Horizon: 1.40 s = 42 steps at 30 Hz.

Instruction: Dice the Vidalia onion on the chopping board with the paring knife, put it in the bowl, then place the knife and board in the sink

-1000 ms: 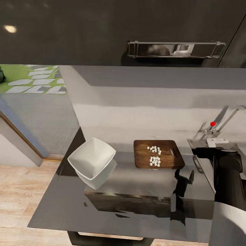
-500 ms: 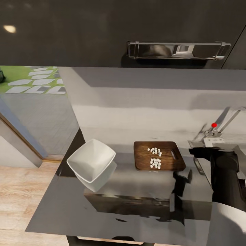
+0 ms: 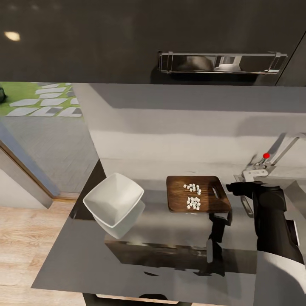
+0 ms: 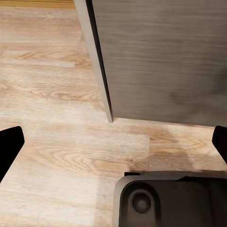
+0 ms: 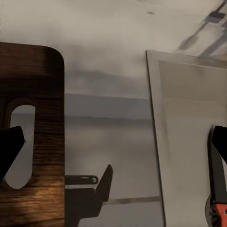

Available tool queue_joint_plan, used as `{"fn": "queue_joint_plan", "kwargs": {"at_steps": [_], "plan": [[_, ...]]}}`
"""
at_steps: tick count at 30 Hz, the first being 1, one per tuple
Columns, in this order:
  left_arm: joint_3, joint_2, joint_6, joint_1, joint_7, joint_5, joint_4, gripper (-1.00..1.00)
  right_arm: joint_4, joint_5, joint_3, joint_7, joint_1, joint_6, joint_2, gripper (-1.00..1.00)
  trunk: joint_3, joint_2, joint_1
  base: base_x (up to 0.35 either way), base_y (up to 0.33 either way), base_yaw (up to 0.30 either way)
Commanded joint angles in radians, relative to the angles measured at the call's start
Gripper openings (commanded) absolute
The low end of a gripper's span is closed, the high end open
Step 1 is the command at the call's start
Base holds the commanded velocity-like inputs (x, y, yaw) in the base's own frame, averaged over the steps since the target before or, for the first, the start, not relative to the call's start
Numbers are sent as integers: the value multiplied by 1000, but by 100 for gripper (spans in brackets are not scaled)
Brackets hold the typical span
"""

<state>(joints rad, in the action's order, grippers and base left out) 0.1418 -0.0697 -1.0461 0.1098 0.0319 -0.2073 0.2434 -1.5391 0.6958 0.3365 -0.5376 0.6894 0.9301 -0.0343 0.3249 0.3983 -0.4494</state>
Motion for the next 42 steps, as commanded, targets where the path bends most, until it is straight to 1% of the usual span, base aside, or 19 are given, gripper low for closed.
{"fn": "queue_joint_plan", "kwargs": {"at_steps": [1, 7, 18, 29, 42], "plan": [[8, -1, -1, 0, 3, -7, 2, 100, -1, 11, 0, -11, 1, 2, 0, 100, 2, 2, -1, 0, 0, 0], [8, -1, -1, 1, 3, -7, 2, 100, -1, 11, -1, -13, 1, 1, -1, 100, 2, 2, -1, 0, 0, 0], [8, -1, -1, 0, 3, -7, 2, 100, -1, 12, 0, -59, 1, 1, -1, 100, 16, 2, -1, 0, 0, 0], [8, -1, -1, 1, 3, -7, 2, 100, -1, 13, 0, -62, 1, 1, -1, 100, 34, 2, -1, 9, 0, 0], [8, -1, -1, 1, 3, -7, 2, 100, -1, 13, 0, -62, 1, 1, -1, 100, 55, 2, -1, 109, 0, 0]]}}
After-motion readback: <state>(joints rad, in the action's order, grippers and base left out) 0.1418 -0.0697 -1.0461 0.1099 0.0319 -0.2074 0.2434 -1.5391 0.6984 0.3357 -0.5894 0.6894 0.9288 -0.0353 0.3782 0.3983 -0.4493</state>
